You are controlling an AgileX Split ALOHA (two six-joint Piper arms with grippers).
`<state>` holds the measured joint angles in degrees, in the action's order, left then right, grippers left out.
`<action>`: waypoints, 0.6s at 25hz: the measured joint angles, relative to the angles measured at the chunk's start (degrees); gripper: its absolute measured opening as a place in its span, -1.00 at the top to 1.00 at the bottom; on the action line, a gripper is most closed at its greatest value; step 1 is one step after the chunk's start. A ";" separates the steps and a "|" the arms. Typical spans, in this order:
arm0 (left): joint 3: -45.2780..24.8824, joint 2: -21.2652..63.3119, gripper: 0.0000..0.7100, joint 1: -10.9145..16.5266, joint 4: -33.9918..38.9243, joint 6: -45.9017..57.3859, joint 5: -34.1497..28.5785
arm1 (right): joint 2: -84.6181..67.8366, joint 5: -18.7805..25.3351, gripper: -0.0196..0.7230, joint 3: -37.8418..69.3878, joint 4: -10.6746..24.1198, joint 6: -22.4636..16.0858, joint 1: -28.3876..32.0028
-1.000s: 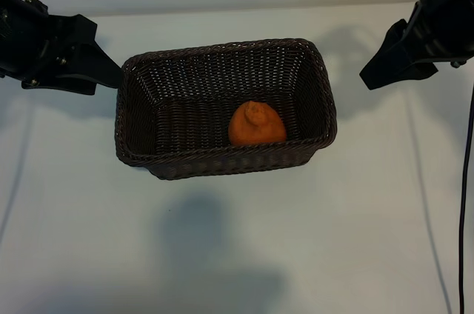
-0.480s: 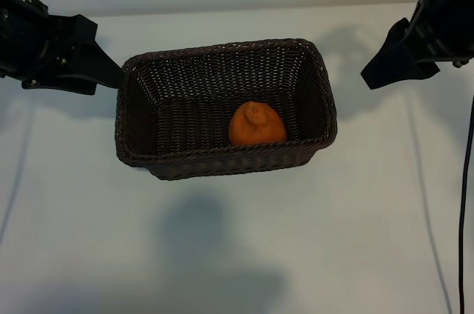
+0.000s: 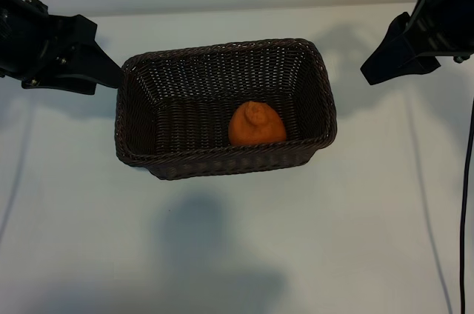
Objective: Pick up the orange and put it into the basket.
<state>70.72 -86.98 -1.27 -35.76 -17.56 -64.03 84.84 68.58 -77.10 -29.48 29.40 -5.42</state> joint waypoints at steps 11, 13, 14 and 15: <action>0.00 0.00 -0.38 0.00 0.00 -0.11 0.00 | 0.00 0.00 -0.25 -0.02 0.00 -0.02 0.00; 0.00 0.00 -0.38 0.00 0.00 -0.11 0.00 | 0.00 -0.18 -0.25 -0.02 0.00 -0.02 0.00; 0.00 0.00 -0.38 0.00 0.00 -0.11 0.00 | 0.00 -0.26 -0.25 -0.02 0.00 -0.14 0.00; 0.00 0.00 -0.38 0.00 0.00 -0.11 0.00 | 0.00 -0.31 -0.25 -0.02 0.00 -0.13 0.00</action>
<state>70.72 -86.98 -1.27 -35.76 -17.67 -64.03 84.84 68.28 -77.12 -29.48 29.27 -5.42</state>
